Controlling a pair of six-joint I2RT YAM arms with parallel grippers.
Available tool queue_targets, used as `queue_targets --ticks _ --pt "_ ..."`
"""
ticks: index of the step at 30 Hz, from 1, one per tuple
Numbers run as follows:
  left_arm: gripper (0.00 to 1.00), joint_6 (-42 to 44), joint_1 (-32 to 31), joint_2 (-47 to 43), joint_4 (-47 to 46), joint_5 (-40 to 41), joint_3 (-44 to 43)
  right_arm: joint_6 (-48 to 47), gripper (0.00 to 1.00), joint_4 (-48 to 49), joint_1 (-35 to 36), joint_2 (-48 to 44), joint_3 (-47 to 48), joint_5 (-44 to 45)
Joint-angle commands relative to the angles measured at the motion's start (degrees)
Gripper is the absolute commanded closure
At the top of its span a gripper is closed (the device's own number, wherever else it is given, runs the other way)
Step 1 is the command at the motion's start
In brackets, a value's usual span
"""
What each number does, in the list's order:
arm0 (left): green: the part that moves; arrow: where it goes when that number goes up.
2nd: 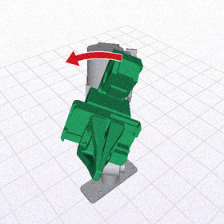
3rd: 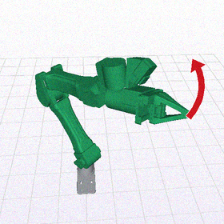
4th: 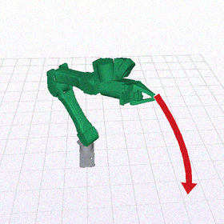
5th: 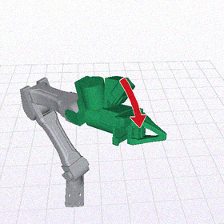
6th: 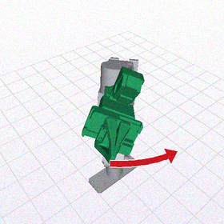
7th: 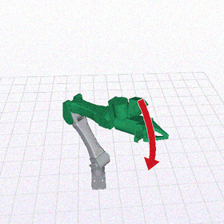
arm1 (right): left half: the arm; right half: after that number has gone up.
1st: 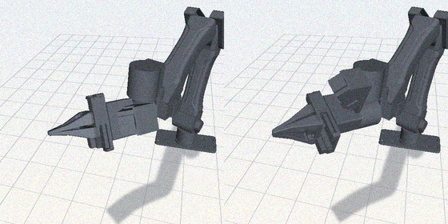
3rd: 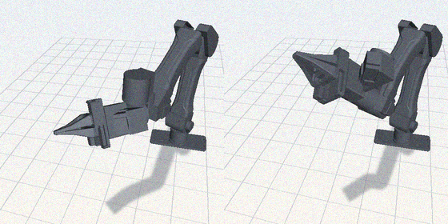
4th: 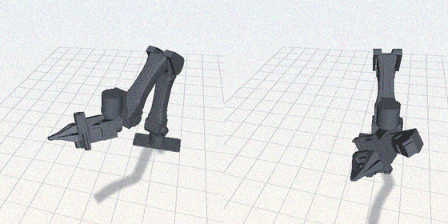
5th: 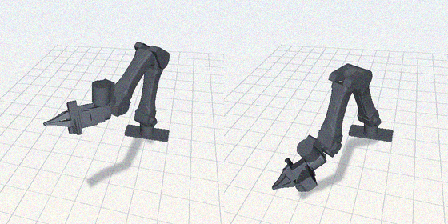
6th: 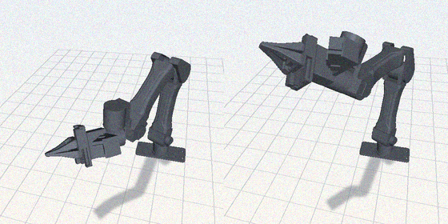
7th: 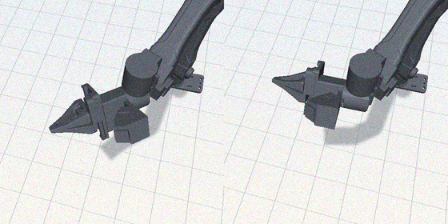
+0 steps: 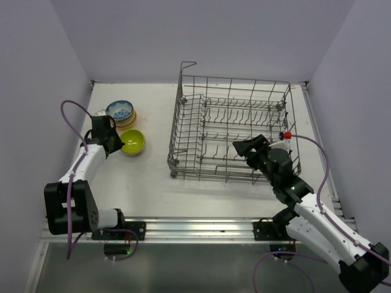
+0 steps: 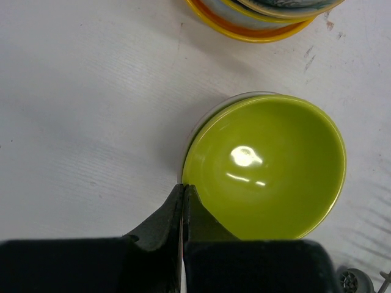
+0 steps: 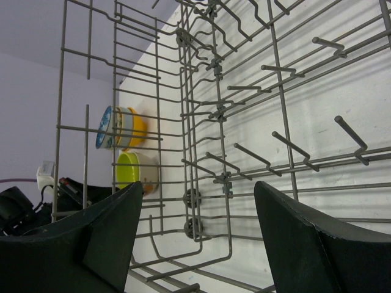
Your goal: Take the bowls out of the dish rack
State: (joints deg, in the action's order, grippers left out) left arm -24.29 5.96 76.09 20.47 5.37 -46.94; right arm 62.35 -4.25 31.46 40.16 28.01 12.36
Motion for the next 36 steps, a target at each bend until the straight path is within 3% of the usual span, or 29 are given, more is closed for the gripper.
queue_targets --ticks 1,4,8,13,20,23,26,28,31,33,36 --pt "1.0 0.3 -0.3 -0.1 0.9 1.4 -0.3 0.2 0.22 -0.8 -0.1 -1.3 -0.5 -0.4" --pt "0.85 0.3 -0.3 -1.9 0.5 2.1 -0.2 0.1 0.22 -1.0 -0.3 -1.7 -0.8 -0.1" --pt "0.48 0.2 -0.3 -7.5 -1.0 3.2 0.4 0.1 0.22 -1.5 -0.5 -1.9 -1.4 -0.2" --pt "0.25 1.3 -0.9 -11.4 -3.0 0.0 -1.5 -2.4 0.22 -2.3 -0.9 -1.5 -0.2 -0.6" --pt "0.11 1.1 -2.3 -17.1 -6.8 -9.6 -7.5 -11.5 0.2 -3.9 -2.2 4.5 8.7 -5.1" --pt "0.03 5.0 -8.8 -16.4 -8.4 -7.6 -14.4 -21.5 0.18 -7.7 -2.5 9.9 17.5 -11.5" --pt "0.02 9.6 -16.3 -12.0 -6.5 -6.4 -23.2 -34.5 0.1 -19.1 -2.5 18.0 30.7 -14.4" --pt "0.02 12.6 -19.6 -10.4 -5.9 -6.3 -25.0 -43.2 0.06 -30.1 -2.5 23.8 41.3 -10.6" --pt "0.02 14.0 -22.5 -13.3 -10.7 -5.6 -19.4 -48.1 0.03 -36.0 -2.5 25.2 47.1 0.4" --pt "0.02 13.8 -23.1 -15.6 -15.8 -5.6 -11.2 -49.2 0.01 -33.8 -2.5 23.0 46.2 2.7" --pt "0.01 15.1 -23.1 -18.2 -16.4 -3.9 -6.4 -48.5 0.01 -27.1 -2.5 16.5 39.8 4.5"
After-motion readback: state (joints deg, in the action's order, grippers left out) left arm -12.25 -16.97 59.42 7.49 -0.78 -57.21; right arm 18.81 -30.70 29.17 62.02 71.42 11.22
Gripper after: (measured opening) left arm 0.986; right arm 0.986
